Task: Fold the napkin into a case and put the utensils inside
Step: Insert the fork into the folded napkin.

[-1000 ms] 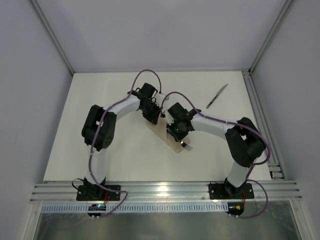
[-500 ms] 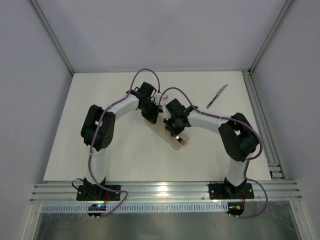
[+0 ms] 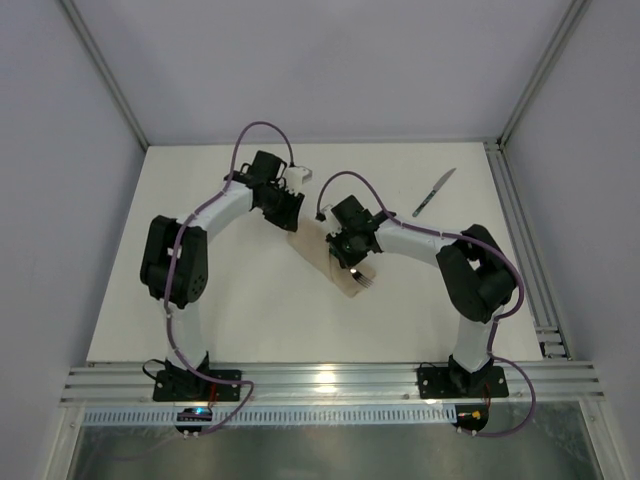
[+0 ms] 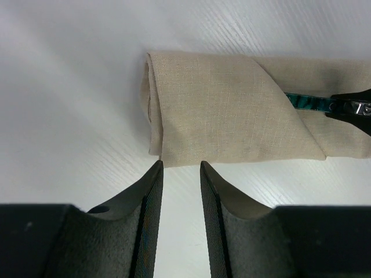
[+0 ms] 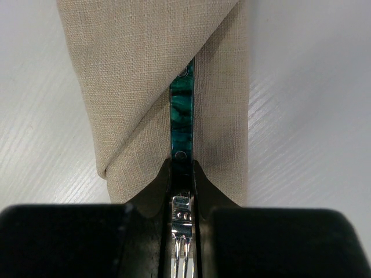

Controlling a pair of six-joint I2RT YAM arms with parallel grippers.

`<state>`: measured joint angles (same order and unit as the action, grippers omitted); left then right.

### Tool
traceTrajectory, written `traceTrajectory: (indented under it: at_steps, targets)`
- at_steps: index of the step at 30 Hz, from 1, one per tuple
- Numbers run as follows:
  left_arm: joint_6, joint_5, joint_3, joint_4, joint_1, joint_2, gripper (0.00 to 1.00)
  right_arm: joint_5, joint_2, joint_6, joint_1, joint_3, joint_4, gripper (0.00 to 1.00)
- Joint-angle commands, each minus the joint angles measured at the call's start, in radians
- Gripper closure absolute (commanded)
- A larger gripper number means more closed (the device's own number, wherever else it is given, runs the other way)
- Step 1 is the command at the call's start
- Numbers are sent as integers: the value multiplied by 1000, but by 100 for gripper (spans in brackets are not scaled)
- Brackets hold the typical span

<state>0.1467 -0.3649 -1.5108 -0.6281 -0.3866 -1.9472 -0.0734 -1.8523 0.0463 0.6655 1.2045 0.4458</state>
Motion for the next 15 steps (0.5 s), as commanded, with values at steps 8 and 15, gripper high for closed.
traceTrajectory:
  at_steps: [8, 15]
  targets:
    - [10, 32, -20, 39, 12, -88, 75, 9, -4, -11, -4, 50, -48, 96]
    - [22, -2, -23, 48, 8, -101, 88, 37, -45, -10, -3, 99, -55, 96]
